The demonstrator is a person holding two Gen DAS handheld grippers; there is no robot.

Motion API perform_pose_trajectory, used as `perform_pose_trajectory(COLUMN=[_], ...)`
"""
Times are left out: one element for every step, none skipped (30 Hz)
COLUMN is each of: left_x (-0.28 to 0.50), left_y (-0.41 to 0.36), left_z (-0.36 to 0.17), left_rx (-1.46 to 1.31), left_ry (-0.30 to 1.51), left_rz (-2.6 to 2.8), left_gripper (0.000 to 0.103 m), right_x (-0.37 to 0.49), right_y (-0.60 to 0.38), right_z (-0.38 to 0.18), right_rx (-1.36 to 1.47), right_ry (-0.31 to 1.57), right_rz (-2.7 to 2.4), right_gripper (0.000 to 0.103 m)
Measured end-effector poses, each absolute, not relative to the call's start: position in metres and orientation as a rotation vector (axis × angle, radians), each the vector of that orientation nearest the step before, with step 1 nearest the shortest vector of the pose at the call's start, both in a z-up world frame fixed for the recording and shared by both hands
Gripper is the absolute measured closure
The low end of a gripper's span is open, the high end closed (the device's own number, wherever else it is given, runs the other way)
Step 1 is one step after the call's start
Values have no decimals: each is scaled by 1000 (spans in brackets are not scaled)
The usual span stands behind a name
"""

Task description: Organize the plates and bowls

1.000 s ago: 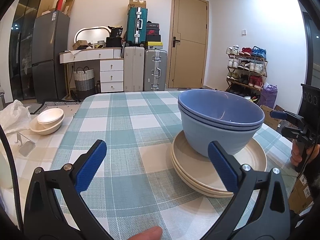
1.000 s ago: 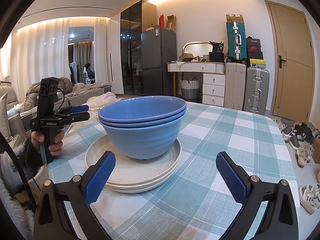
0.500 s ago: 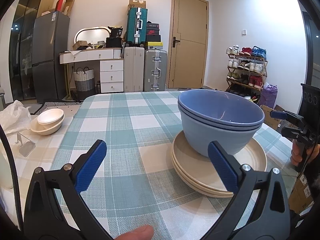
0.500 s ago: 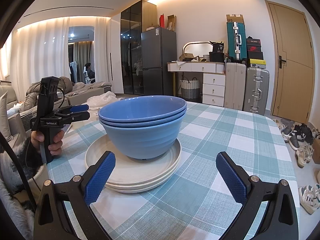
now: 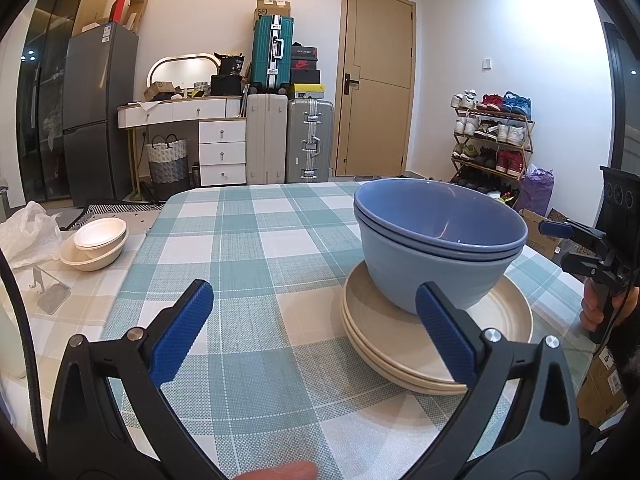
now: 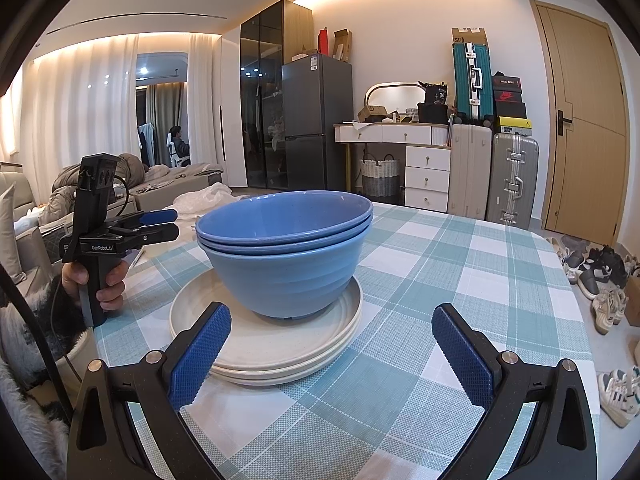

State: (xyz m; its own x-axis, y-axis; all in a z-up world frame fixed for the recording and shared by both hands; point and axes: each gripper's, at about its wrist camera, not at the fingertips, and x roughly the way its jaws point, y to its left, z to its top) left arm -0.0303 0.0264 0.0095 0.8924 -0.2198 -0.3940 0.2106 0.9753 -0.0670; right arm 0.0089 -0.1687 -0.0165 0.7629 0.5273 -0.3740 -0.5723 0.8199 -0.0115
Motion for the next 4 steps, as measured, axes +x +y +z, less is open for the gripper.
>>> perform_pose_trajectory(left_x=[-30,-30,-30,-30], left_y=[26,26,26,26], left_z=[10,10,10,10], left_rx=[-22,-22,-22,-22], left_ry=[412,413,412,412], left_rz=[-223,-223,-223,-223], left_gripper=[2,2,2,2], right_x=[9,9,9,9], right_y=[-169,-169,-169,-169], right_z=[-16,-16,-16,-16], right_rx=[-129,-129,-130,-130], right_ry=[368,368,368,368], right_rz=[599,600,600,599], right_gripper=[0,0,0,0])
